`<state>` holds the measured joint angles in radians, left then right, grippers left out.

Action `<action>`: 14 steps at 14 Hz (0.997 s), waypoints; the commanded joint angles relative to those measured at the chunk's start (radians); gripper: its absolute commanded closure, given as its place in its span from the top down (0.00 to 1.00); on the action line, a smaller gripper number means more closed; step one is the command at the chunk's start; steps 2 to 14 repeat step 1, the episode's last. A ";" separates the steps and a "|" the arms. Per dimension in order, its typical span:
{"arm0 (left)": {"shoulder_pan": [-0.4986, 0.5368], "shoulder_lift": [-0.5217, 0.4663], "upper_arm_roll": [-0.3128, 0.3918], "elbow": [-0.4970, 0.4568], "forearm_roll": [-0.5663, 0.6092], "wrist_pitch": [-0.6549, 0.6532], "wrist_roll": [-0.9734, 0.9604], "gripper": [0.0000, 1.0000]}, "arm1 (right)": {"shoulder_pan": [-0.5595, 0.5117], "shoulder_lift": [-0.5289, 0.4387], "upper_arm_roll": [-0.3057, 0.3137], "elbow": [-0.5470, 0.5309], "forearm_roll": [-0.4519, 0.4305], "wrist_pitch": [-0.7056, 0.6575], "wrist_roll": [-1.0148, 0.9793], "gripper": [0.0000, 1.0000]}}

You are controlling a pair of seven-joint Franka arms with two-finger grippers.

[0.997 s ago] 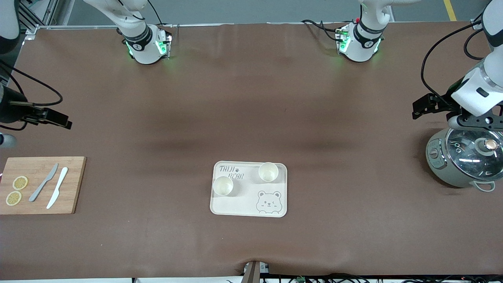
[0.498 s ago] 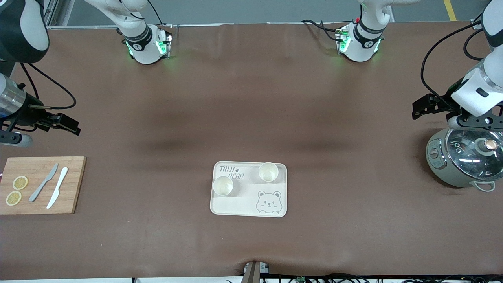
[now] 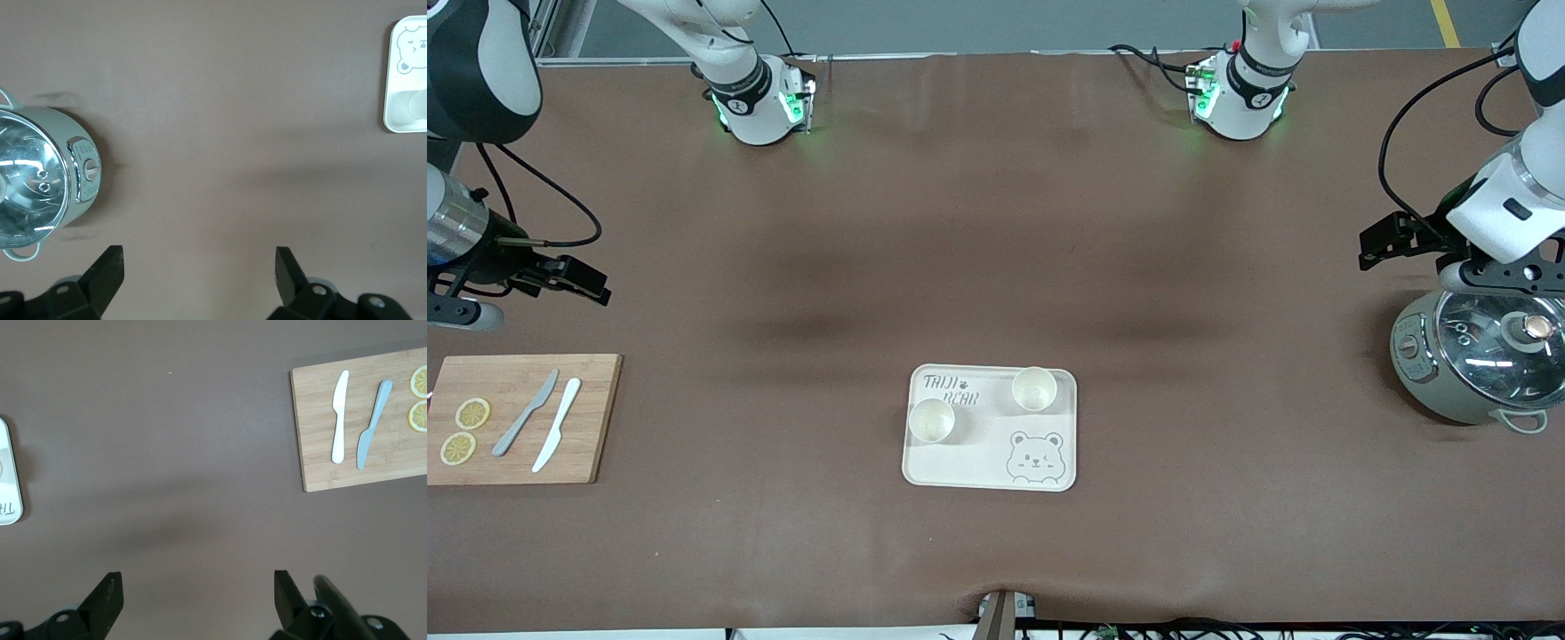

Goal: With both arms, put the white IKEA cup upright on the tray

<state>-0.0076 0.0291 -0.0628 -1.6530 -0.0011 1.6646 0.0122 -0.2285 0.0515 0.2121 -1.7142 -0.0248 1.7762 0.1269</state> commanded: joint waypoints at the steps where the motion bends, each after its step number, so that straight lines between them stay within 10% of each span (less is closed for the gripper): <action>1: -0.006 0.000 0.006 0.007 -0.011 0.001 0.003 1.00 | -0.012 -0.032 0.009 -0.030 -0.009 0.016 -0.015 1.00; 14: -0.006 0.000 0.006 0.007 -0.011 0.001 0.003 1.00 | -0.012 -0.032 0.009 -0.030 -0.009 0.016 -0.015 1.00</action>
